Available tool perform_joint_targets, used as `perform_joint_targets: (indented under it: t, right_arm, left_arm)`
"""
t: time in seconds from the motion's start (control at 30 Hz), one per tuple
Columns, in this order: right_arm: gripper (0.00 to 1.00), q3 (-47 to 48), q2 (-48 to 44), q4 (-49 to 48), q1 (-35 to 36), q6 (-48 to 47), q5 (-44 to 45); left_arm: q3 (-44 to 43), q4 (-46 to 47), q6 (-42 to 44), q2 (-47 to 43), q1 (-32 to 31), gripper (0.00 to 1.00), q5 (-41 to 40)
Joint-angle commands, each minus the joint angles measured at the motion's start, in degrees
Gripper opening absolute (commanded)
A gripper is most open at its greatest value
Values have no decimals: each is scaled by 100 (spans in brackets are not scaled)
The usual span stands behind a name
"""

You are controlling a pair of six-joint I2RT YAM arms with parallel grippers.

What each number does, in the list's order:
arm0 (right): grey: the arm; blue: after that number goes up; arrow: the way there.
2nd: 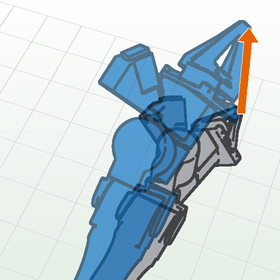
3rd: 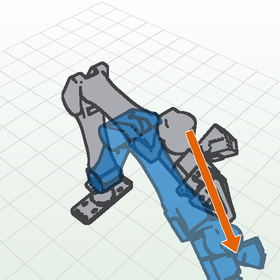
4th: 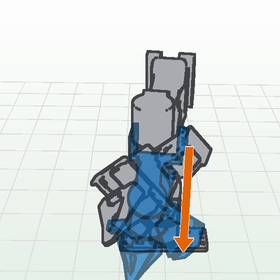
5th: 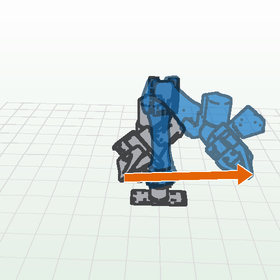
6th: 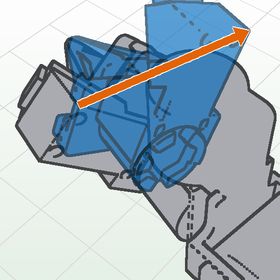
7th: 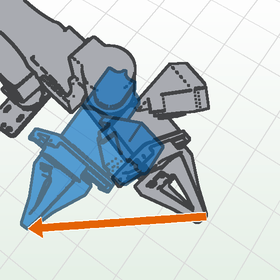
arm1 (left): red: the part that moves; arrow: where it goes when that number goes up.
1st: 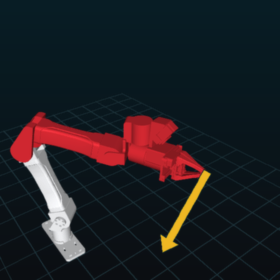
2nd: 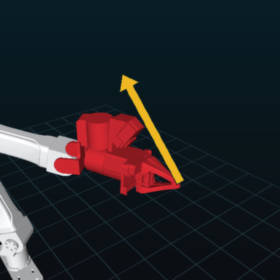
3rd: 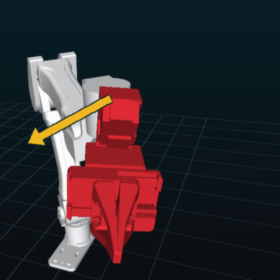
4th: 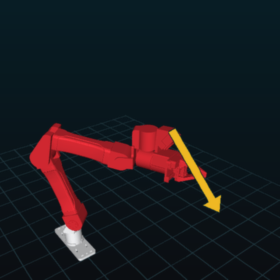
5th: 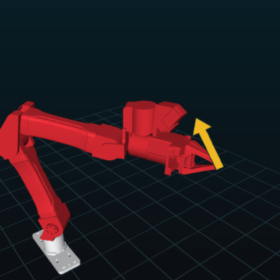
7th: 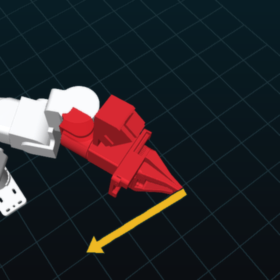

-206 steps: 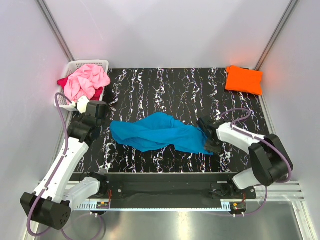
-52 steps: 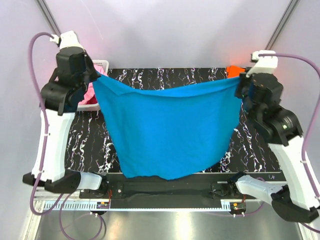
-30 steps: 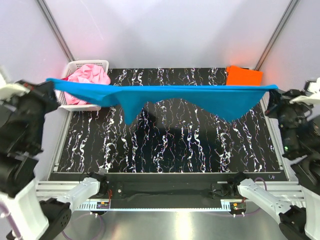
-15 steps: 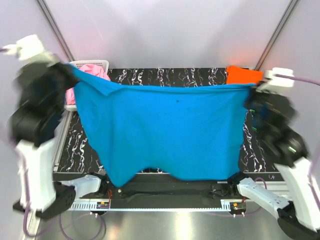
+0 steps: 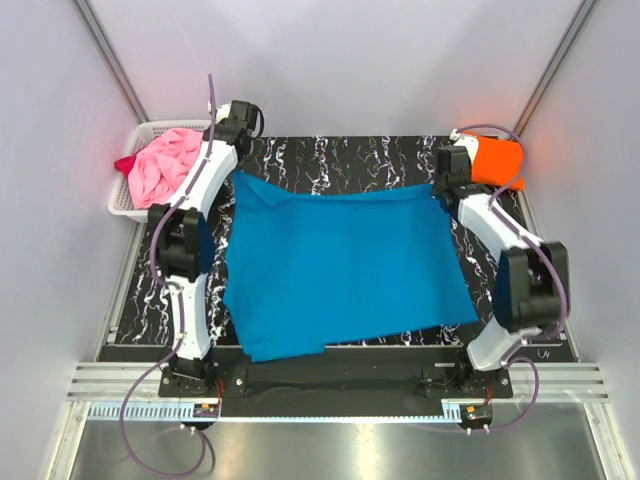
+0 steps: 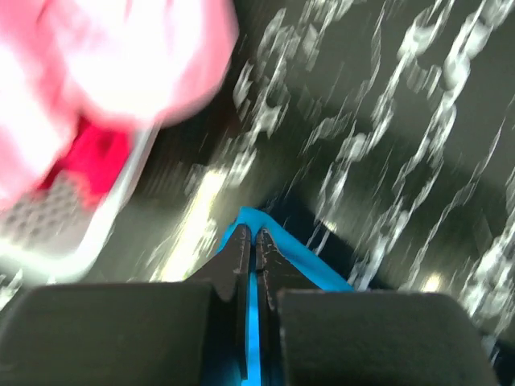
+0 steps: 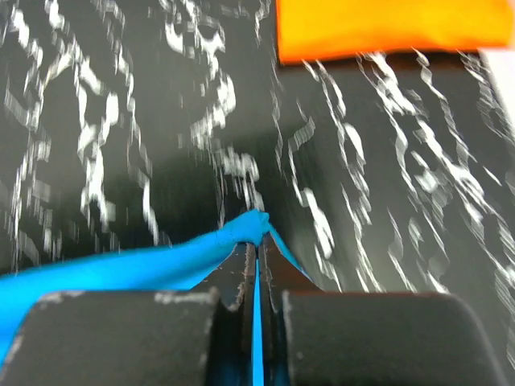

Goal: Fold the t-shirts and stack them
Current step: Flatten the tshirt out

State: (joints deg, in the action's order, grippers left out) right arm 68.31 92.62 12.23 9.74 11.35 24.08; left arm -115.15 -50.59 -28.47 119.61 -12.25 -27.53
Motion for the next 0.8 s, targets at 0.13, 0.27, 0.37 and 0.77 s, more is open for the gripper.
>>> perform_joint_targets:
  t: [0.13,0.27,0.37,0.77]
  right_arm:
    - [14,1885,2019,-1531,-639,-168,-1553]
    - [69,2572,2533,-1311,-675,-353,-2064]
    - [76,2670,2507,-1337,-675,-415,-2117]
    - [77,1317,1584,-873,-447,112,-1873]
  left_arm:
    - [-2266,1206,219,1853,258,23,44]
    - [-1453,2349,482,1760,250,87,-33]
    - [-931,2879,658,1531,241,99,-278]
    - [1213,2977,440,-499,-180,99,18]
